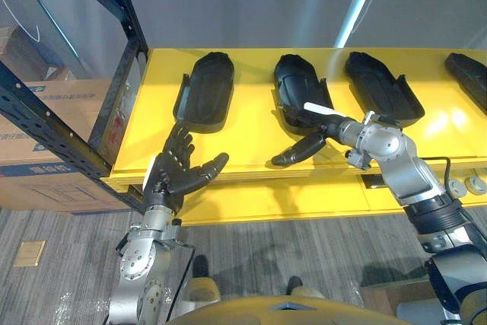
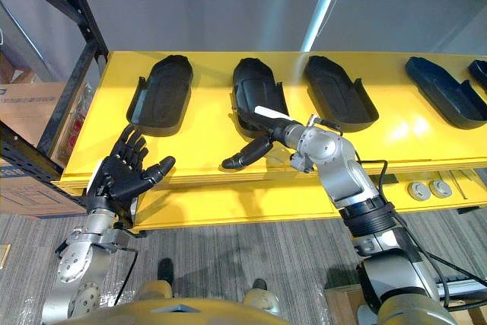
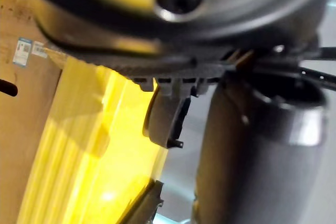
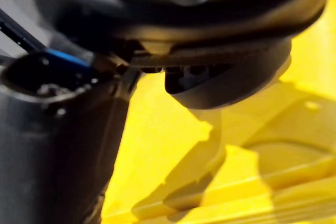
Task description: Walk over and take three plastic housings, then place them on the shelf
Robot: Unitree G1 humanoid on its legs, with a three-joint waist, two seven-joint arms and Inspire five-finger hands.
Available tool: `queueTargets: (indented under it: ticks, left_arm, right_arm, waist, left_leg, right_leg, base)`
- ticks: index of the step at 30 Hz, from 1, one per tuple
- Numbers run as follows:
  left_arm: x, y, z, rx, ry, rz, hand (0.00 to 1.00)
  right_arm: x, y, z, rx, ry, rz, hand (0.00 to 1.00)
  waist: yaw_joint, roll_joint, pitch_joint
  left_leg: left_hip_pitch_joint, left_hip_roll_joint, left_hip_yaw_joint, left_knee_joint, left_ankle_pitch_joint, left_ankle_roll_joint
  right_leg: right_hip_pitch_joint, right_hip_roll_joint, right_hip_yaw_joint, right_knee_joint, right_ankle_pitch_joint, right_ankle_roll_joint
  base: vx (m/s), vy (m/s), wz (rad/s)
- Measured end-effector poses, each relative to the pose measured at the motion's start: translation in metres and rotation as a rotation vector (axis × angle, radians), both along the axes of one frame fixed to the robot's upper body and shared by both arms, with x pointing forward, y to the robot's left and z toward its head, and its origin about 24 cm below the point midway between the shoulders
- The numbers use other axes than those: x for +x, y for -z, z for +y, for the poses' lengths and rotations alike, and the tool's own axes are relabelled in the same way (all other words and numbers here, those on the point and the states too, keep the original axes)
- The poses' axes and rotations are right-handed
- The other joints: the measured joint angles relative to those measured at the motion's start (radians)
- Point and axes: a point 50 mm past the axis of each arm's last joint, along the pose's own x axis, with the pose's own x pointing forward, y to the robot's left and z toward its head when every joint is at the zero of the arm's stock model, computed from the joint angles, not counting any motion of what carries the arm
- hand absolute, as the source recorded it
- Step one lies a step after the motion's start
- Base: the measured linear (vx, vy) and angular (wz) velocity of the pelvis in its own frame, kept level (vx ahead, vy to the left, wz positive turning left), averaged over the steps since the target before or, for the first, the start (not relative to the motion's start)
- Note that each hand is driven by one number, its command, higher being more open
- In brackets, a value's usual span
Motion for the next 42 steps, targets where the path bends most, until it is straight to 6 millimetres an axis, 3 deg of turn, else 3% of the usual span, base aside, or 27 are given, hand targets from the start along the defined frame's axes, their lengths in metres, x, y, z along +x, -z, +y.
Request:
queueTargets:
  ticks: [4, 15, 22, 27, 30, 33, 39, 42]
  left_arm:
    - [0.0, 0.0, 0.0, 0.004, 0.002, 0.001, 1.0]
    - [-0.001, 0.001, 0.001, 0.01, 0.006, 0.007, 1.0]
    - [-0.005, 0.004, -0.003, 0.003, 0.013, 0.021, 1.0]
    - [-0.007, 0.006, -0.006, -0.005, 0.025, 0.033, 1.0]
    - [-0.007, 0.007, -0.008, -0.002, 0.036, 0.034, 1.0]
    - [-0.007, 0.007, -0.009, -0.005, 0.038, 0.035, 1.0]
    - [-0.006, 0.008, -0.022, -0.027, 0.069, 0.045, 1.0]
    - [-0.007, 0.009, -0.026, -0.044, 0.074, 0.047, 1.0]
  right_arm:
    - [-0.002, 0.003, -0.004, -0.008, 0.016, -0.004, 1.0]
    - [-0.001, 0.002, -0.006, 0.015, 0.092, -0.166, 1.0]
    - [-0.001, -0.034, -0.004, 0.132, 0.163, -0.573, 1.0]
    - [-0.014, -0.059, 0.019, 0.295, 0.099, -0.753, 1.0]
    - [-0.017, -0.061, 0.033, 0.477, 0.09, -0.722, 1.0]
    - [-0.01, -0.052, 0.044, 0.704, 0.128, -0.55, 1.0]
    - [0.034, -0.02, 0.053, 0.798, 0.297, -0.289, 1.0]
    - [0.042, -0.022, 0.06, 0.81, 0.27, -0.252, 1.0]
  waist:
    - [0.002, -0.013, -0.008]
    - [0.0, -0.007, -0.012]
    - [0.001, 0.007, -0.02]
    - [-0.001, 0.019, -0.028]
    - [-0.001, 0.02, -0.028]
    - [0.003, 0.021, -0.028]
    - [0.025, 0.041, -0.029]
    - [0.04, 0.063, -0.026]
  left_leg:
    - [0.0, 0.0, 0.0, 0.0, 0.0, 0.0]
    - [-0.001, 0.0, 0.002, 0.0, 0.001, 0.001]
    - [-0.005, 0.001, 0.0, 0.0, 0.001, 0.001]
    - [-0.006, 0.004, -0.001, 0.0, 0.001, 0.0]
    - [-0.007, 0.004, -0.003, 0.0, 0.001, 0.0]
    - [-0.011, 0.004, -0.015, 0.0, 0.005, -0.001]
    - [-0.016, 0.002, -0.047, 0.0, 0.015, -0.001]
    - [-0.035, 0.002, -0.085, 0.0, 0.021, -0.006]
  right_leg:
    - [0.0, 0.0, 0.0, -0.001, 0.0, 0.0]
    - [0.005, 0.002, 0.001, -0.017, 0.013, 0.001]
    - [0.003, 0.004, 0.001, -0.018, 0.013, 0.001]
    - [0.003, 0.007, -0.001, -0.02, 0.013, 0.001]
    - [0.004, 0.006, -0.003, -0.019, 0.013, 0.001]
    - [0.005, 0.007, -0.014, -0.017, 0.012, 0.0]
    - [0.023, 0.007, -0.046, -0.016, 0.011, -0.003]
    - [0.025, 0.012, -0.081, -0.016, 0.006, -0.01]
  base:
    - [0.0, 0.0, 0.0]
    - [0.0, 0.0, 0.0]
    - [0.0, 0.0, 0.0]
    - [0.0, 0.0, 0.0]
    - [0.0, 0.0, 0.01]
    - [0.0, 0.0, 0.08]
    - [-0.03, -0.01, 0.16]
    - [-0.05, -0.029, 0.34]
